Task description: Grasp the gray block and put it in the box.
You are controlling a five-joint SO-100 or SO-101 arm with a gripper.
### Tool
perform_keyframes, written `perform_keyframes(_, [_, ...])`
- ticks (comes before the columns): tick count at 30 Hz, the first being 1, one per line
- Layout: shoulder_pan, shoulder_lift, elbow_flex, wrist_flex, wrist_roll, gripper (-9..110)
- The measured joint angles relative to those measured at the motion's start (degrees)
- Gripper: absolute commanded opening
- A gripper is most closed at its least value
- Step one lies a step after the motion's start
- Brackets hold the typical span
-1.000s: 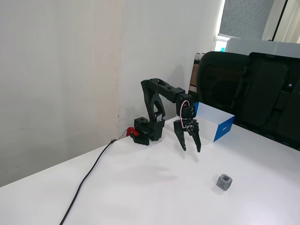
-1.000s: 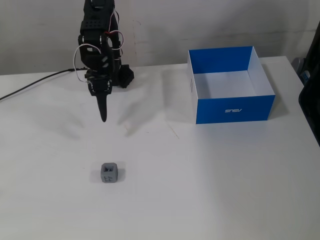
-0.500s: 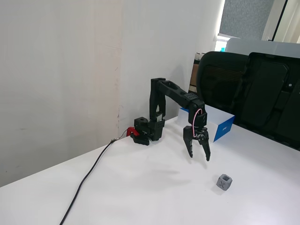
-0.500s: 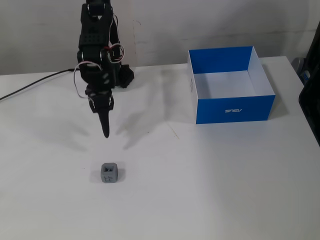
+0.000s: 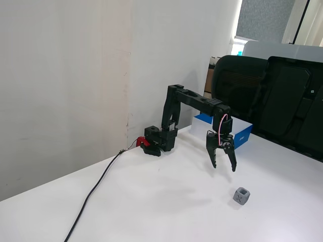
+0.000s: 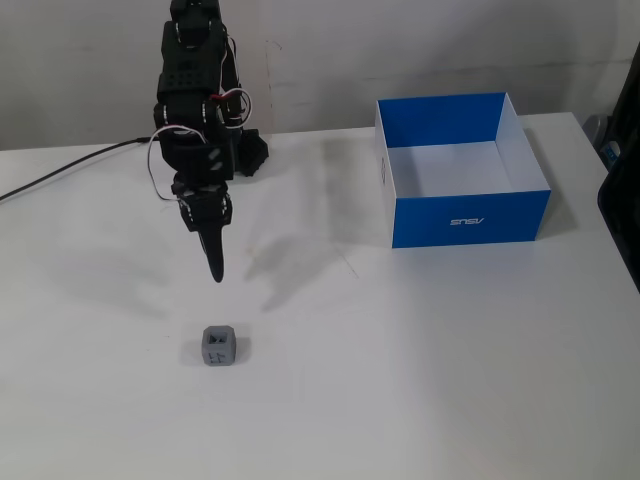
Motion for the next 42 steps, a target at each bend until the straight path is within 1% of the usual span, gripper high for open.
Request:
perform_keyframes(8, [-2.2,-7.12,-9.23,3.78,0.0,27])
perform_keyframes(27, [-4.31,-19.86,-23.91,6.68,-1.85,27])
perform_keyframes(36, [-5.27,-23.38,-27.33,7.03,-1.85,27])
perform_keyframes(42, [-3.52,-25.22,-29.0,7.03,-1.85,27])
